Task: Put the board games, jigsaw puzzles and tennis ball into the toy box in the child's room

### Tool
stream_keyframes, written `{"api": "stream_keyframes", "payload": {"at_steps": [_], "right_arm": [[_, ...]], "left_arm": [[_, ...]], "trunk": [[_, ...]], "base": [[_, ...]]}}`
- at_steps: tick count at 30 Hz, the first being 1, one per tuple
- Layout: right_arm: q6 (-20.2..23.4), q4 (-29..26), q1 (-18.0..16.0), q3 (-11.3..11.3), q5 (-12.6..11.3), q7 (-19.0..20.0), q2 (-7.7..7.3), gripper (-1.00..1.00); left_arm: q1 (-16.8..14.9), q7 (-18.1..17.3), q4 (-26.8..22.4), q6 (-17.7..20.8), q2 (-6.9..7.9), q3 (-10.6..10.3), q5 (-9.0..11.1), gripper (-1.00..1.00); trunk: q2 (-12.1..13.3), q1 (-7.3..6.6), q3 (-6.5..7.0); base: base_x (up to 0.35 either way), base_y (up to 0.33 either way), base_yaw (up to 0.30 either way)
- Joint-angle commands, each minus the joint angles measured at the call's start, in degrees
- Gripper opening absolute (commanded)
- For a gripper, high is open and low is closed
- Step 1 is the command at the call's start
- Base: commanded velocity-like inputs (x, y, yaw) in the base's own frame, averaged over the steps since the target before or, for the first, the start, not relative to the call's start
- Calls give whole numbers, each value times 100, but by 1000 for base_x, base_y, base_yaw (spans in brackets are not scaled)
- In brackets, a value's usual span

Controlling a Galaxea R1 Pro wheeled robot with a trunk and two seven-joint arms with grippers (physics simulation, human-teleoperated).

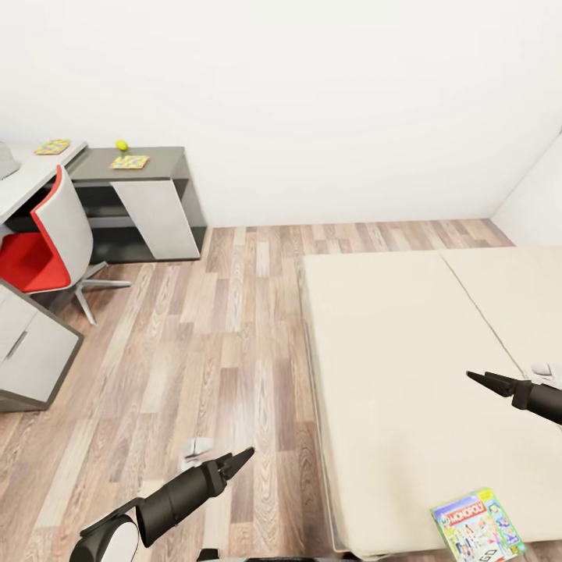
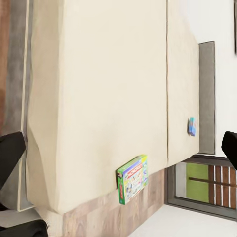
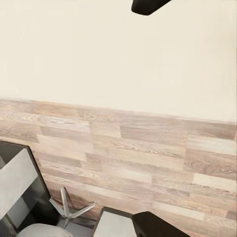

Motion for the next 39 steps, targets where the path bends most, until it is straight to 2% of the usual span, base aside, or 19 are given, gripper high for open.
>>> {"api": "stream_keyframes", "payload": {"at_steps": [1, 39], "right_arm": [[44, -2, -3, -4, -16, 12, -1, 100], [44, -2, -3, -4, -16, 12, 4, 100]], "left_arm": [[-3, 1, -1, 39, -2, 5, 32, 100], [-3, -8, -2, 43, 5, 5, 32, 100]], "trunk": [[-9, 3, 2], [-9, 3, 360]], "base": [[0, 286, 0], [0, 286, 0]]}}
